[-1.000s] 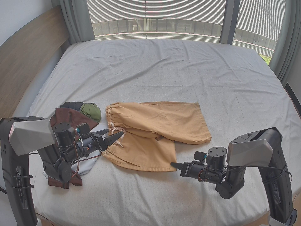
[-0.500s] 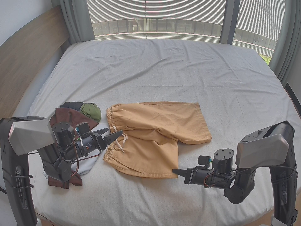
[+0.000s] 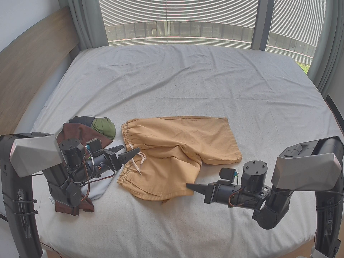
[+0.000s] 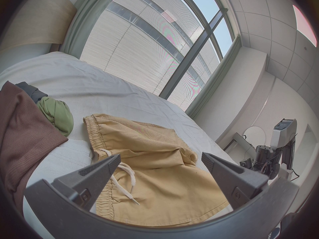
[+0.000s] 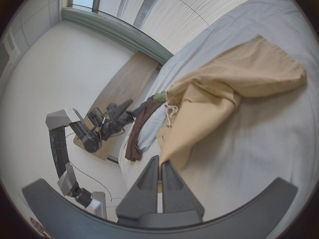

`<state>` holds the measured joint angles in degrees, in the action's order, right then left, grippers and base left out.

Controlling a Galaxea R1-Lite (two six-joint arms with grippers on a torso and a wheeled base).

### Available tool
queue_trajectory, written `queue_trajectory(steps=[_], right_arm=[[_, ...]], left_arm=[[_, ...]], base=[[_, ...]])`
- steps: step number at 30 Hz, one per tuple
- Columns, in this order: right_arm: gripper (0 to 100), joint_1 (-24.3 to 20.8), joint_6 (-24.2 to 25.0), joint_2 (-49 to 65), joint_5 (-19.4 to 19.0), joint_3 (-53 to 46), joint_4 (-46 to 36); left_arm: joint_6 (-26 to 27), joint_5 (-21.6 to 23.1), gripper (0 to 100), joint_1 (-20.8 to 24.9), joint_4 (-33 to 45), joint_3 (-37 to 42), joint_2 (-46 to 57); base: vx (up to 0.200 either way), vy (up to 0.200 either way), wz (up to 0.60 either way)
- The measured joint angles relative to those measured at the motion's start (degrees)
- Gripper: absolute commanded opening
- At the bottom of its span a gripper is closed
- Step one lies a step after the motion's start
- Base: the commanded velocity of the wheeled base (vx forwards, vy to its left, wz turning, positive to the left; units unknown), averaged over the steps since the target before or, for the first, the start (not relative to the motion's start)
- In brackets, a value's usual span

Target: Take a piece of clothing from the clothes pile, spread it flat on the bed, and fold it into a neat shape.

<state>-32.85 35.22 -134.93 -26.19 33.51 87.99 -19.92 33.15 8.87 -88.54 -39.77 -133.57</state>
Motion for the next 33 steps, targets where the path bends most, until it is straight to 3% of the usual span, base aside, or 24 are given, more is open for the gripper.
queue_trajectory(steps=[33], right_arm=[[0, 0.11, 4.06, -8.48, 0.55, 40.16, -18.75]], left_arm=[[0.09, -0.02, 100, -0.01, 0.02, -0.48, -0.16]], base=[[0.0, 0.0, 0.0]])
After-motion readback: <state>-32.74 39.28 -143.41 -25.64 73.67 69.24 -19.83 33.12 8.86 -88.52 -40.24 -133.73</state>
